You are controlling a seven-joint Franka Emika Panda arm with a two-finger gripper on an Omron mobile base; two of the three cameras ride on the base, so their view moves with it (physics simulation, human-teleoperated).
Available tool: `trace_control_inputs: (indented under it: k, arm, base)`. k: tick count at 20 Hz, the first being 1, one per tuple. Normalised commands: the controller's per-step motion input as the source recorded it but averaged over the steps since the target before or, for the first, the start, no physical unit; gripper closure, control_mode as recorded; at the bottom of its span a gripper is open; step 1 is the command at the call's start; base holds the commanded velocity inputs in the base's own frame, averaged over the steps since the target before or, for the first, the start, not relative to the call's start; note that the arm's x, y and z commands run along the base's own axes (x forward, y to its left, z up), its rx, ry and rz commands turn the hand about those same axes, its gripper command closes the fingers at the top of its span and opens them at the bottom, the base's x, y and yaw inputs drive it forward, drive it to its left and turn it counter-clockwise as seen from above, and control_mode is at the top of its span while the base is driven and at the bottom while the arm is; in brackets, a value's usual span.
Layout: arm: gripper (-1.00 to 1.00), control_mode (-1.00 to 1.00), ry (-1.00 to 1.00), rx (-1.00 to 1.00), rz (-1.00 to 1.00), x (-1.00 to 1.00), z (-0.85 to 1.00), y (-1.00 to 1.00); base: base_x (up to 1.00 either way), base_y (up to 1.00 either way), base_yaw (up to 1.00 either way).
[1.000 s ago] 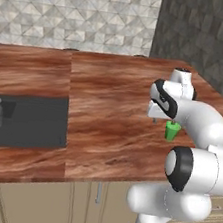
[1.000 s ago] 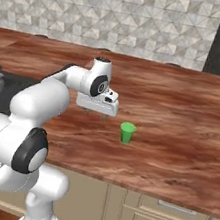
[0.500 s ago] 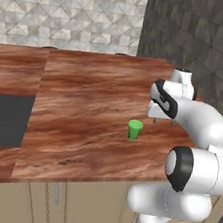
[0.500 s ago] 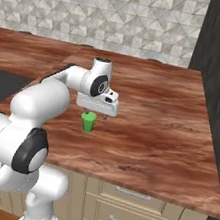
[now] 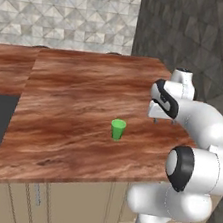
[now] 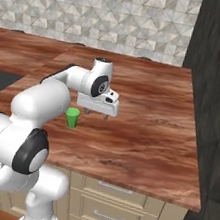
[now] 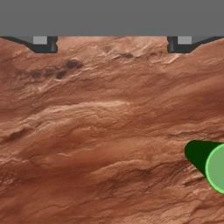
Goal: Pick the jug and cup and place them in the sink. Then turn on the water.
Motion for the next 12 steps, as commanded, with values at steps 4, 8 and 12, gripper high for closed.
trace_control_inputs:
  k: [4, 8, 12]
  arm:
    - [-1.00, 1.00, 0.00, 0.00, 0.00, 0.00, 0.00, 0.00]
    - [-1.00, 1.00, 0.00, 0.00, 0.00, 0.00, 0.00, 0.00]
    - [-1.00, 1.00, 0.00, 0.00, 0.00, 0.00, 0.00, 0.00]
  base:
    - [0.29, 0.28, 0.00]
    - [0.16, 0.47, -0.02]
    - [0.21, 0.50, -0.12]
